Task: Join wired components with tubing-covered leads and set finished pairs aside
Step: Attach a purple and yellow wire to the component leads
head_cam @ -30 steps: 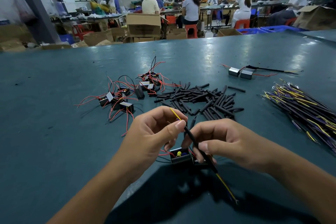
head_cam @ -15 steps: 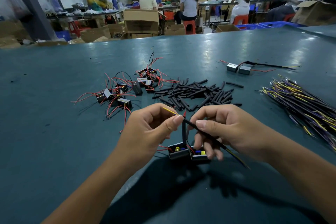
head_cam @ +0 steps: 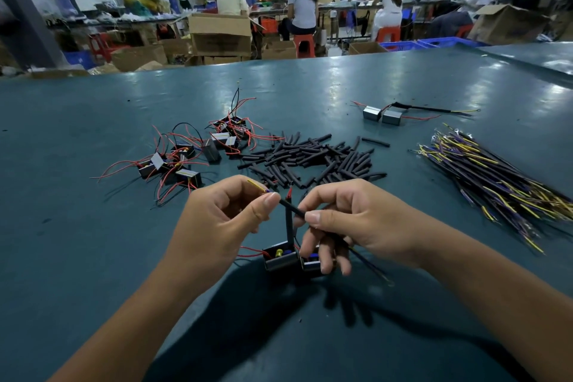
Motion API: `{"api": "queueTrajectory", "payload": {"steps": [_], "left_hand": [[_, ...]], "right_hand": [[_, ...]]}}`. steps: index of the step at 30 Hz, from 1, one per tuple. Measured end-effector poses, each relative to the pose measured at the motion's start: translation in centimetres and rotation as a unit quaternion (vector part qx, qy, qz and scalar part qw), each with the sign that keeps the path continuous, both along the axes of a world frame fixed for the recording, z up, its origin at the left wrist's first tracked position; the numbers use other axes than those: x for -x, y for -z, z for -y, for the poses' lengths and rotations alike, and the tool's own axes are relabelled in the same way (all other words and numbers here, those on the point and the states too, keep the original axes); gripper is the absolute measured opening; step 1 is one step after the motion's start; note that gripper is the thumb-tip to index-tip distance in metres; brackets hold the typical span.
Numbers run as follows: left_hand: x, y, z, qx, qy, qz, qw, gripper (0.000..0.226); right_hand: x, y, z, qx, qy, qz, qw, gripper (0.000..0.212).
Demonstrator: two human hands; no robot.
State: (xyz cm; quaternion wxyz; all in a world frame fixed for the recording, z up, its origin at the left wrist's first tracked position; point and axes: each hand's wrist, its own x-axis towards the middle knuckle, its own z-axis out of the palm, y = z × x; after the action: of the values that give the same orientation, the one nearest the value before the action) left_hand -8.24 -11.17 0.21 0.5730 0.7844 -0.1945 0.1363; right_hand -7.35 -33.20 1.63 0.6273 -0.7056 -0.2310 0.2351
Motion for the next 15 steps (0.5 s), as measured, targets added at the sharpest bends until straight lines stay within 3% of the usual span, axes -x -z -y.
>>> {"api": "queueTrajectory", "payload": {"steps": [4,7,10,15], "left_hand": [[0.2,0.0,0.1,0.002,-0.001,-0.005,1.000,0.013],[0.1,0.1,0.1,0.082,0.025,-0.075,0.993,0.020],[0.0,0.3,0.0,0.131,0.044,-0.126,0.982,0.013],[0.0,0.2,-0.1,0.148,0.064,-0.133,0.978,0.014]], "right_hand": [[-0.2,0.0,0.1,0.025,0.017,0.032,0.999,0.006],[-0.5,0.1,0.3,0.020,0.046,0.044,0.998,0.004],[-0.7,0.1,0.6,0.020,0.055,0.063,0.996,0.003],[-1.0,0.1,1.0,-0.003,0.065,0.074,0.995,0.011]]}}
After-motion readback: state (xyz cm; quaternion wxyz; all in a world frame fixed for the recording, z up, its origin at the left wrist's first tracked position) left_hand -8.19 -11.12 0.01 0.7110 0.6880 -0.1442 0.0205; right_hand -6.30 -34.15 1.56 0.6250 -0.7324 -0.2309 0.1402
